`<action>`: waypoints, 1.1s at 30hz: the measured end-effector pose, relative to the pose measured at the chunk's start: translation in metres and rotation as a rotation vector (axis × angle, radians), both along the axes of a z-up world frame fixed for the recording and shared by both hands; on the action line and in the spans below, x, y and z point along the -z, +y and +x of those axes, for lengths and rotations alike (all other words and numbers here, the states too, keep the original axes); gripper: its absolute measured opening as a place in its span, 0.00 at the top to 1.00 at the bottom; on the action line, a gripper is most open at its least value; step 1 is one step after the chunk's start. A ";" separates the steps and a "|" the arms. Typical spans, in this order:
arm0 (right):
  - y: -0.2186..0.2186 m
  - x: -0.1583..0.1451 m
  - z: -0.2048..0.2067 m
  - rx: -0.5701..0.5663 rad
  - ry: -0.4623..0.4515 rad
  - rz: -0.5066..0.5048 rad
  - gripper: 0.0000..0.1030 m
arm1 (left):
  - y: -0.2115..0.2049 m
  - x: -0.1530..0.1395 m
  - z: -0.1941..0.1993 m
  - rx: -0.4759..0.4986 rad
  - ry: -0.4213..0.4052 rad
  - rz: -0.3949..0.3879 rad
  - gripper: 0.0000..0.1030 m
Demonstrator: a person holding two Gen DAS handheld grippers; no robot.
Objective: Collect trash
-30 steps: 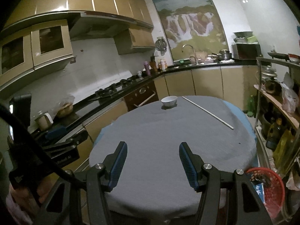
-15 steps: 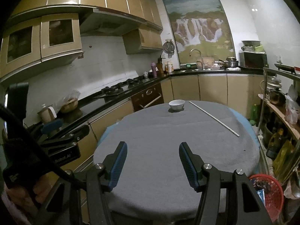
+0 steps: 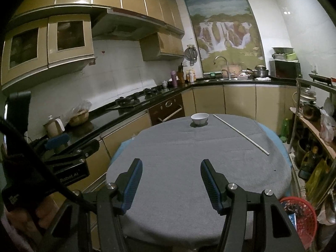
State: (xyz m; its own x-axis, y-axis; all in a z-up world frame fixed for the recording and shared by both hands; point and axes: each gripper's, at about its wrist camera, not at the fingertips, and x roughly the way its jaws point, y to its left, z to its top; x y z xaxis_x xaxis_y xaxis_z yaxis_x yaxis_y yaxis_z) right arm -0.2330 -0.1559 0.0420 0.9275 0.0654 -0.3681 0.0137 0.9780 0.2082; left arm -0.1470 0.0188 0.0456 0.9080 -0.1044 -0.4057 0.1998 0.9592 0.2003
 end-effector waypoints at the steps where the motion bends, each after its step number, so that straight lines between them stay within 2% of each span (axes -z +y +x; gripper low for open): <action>1: 0.000 0.000 0.000 -0.001 0.000 0.000 0.40 | 0.000 -0.001 0.001 -0.002 0.000 -0.001 0.19; 23: 0.000 0.001 0.000 -0.004 0.005 -0.005 0.40 | 0.005 -0.001 0.003 -0.012 0.011 -0.005 0.19; 33: 0.001 0.000 0.007 -0.022 -0.019 -0.040 0.40 | 0.012 0.002 0.008 -0.029 0.009 -0.001 0.19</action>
